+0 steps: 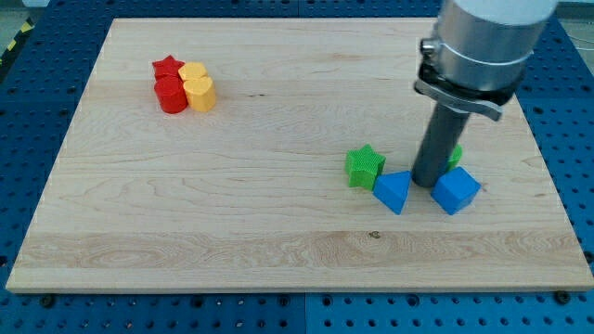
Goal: Move the blue cube to the bottom right corner
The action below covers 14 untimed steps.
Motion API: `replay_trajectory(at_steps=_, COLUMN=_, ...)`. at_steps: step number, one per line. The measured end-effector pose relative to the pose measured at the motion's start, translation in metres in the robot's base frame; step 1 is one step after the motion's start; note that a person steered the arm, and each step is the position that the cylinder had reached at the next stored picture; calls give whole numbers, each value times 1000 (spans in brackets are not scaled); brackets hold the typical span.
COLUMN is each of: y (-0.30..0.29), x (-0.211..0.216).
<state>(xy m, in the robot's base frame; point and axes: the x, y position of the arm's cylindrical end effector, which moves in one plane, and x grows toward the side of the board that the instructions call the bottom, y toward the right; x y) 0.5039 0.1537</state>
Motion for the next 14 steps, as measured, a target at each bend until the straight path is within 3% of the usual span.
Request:
replay_trajectory(at_steps=2, y=51, x=16)
replay_trajectory(at_steps=4, y=-9, x=18)
replay_trajectory(at_steps=5, y=36, x=43)
replay_trajectory(at_steps=7, y=44, x=18)
replay_trajectory(at_steps=10, y=65, x=38)
replay_trajectory(at_steps=12, y=76, x=23)
replay_trajectory(at_steps=14, y=80, x=44)
